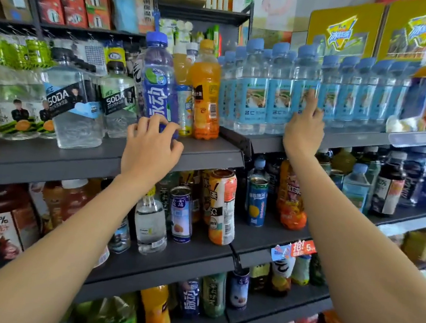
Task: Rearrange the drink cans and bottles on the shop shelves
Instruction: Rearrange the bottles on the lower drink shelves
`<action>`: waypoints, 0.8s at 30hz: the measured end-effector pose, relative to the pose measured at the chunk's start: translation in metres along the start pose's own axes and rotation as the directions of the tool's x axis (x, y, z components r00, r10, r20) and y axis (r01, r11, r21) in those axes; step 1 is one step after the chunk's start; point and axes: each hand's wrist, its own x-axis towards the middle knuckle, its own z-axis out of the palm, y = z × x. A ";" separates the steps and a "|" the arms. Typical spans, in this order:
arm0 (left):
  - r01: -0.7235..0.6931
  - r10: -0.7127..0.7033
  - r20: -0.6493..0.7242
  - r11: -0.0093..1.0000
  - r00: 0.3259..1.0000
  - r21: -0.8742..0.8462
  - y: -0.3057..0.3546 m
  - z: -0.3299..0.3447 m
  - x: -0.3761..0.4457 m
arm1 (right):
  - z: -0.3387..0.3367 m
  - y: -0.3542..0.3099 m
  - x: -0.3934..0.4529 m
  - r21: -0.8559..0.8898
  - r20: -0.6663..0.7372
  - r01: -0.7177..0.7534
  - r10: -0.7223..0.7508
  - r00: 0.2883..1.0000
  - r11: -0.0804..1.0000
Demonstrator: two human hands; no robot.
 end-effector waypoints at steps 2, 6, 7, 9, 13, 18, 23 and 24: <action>0.017 -0.017 0.007 1.000 1.000 0.005 0.002 0.000 -0.002 | -0.006 -0.001 -0.005 -0.040 0.040 -0.029 0.031 0.999 0.999; -0.021 0.019 -0.054 0.999 0.998 -0.026 0.007 -0.002 -0.022 | -0.015 -0.012 -0.047 0.115 -0.074 0.097 -0.089 0.993 0.989; -0.061 0.055 -0.092 0.996 0.994 -0.063 0.006 -0.003 -0.033 | -0.013 -0.016 -0.068 0.185 -0.149 0.202 -0.176 0.973 0.962; -0.167 0.150 -0.130 0.976 0.980 -0.137 -0.005 -0.002 -0.068 | -0.004 -0.023 -0.118 0.298 -0.231 0.387 -0.327 0.916 0.873; -0.152 0.156 0.026 0.981 0.987 -0.123 -0.062 0.008 -0.159 | 0.032 -0.038 -0.212 0.423 -0.122 0.546 -0.552 0.825 0.723; 0.161 -0.174 0.205 0.984 0.963 0.077 -0.151 -0.009 -0.229 | 0.088 -0.089 -0.289 0.553 0.232 0.460 -0.659 0.716 0.695; 0.285 -0.318 0.245 0.945 0.916 0.162 -0.217 -0.042 -0.261 | 0.134 -0.147 -0.342 0.563 0.558 0.038 -0.413 0.720 0.826; 0.299 -0.333 0.250 0.940 0.909 0.164 -0.229 -0.046 -0.266 | 0.141 -0.155 -0.349 0.530 0.570 -0.015 -0.343 0.746 0.848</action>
